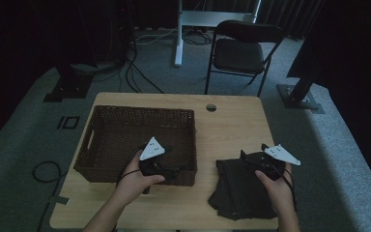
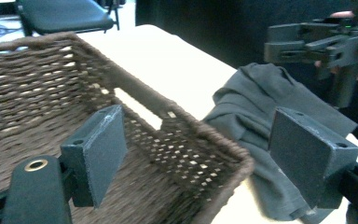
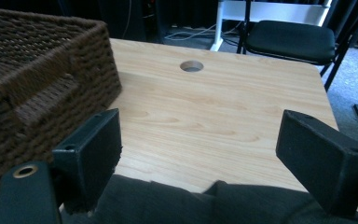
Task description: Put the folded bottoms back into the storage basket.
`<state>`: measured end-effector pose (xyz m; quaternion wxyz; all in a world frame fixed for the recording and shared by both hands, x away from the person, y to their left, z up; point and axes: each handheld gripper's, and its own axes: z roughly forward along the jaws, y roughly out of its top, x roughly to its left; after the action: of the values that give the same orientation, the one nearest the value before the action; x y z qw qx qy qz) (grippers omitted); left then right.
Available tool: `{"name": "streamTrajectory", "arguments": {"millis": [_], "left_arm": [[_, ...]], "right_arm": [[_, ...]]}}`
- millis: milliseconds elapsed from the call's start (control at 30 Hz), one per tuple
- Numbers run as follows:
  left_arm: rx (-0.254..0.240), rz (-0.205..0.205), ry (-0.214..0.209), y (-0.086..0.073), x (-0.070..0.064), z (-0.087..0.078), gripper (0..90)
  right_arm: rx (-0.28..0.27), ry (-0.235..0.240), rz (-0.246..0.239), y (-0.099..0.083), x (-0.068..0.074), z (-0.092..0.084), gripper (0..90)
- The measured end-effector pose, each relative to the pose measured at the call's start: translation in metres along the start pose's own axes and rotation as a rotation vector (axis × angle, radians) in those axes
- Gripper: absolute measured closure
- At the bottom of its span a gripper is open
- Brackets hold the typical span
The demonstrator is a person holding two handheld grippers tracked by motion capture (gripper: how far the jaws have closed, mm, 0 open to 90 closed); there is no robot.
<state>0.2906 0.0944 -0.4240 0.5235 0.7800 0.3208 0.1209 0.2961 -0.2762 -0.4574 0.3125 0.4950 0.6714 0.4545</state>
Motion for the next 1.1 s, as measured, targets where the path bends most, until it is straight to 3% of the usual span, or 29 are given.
{"name": "streamTrajectory", "arguments": {"millis": [67,200,233,633,933,1033,1100], "left_arm": [[0.000,-0.004,-0.025,0.000,-0.007,0.006,20.0],[0.003,0.007,-0.024,0.000,-0.010,0.010,20.0],[-0.005,0.007,-0.038,0.002,-0.017,0.015,20.0],[-0.017,0.038,-0.086,0.004,-0.045,0.037,20.1],[0.020,0.065,-0.170,-0.001,-0.075,0.063,20.4],[0.022,0.060,-0.175,-0.004,-0.081,0.069,20.4],[0.033,0.081,-0.158,-0.008,-0.087,0.076,20.3]], "right_arm": [[0.004,-0.002,-0.003,-0.004,-0.006,-0.001,13.6],[-0.001,-0.010,-0.007,-0.006,-0.010,-0.003,13.6],[-0.011,-0.025,0.009,-0.007,-0.018,-0.006,13.6],[0.021,-0.082,0.028,-0.023,-0.050,-0.012,13.5],[0.040,-0.095,0.049,-0.033,-0.065,-0.013,13.5],[0.047,-0.094,0.050,-0.035,-0.067,-0.012,13.5],[0.056,-0.095,0.052,-0.039,-0.069,-0.012,13.5]]}}
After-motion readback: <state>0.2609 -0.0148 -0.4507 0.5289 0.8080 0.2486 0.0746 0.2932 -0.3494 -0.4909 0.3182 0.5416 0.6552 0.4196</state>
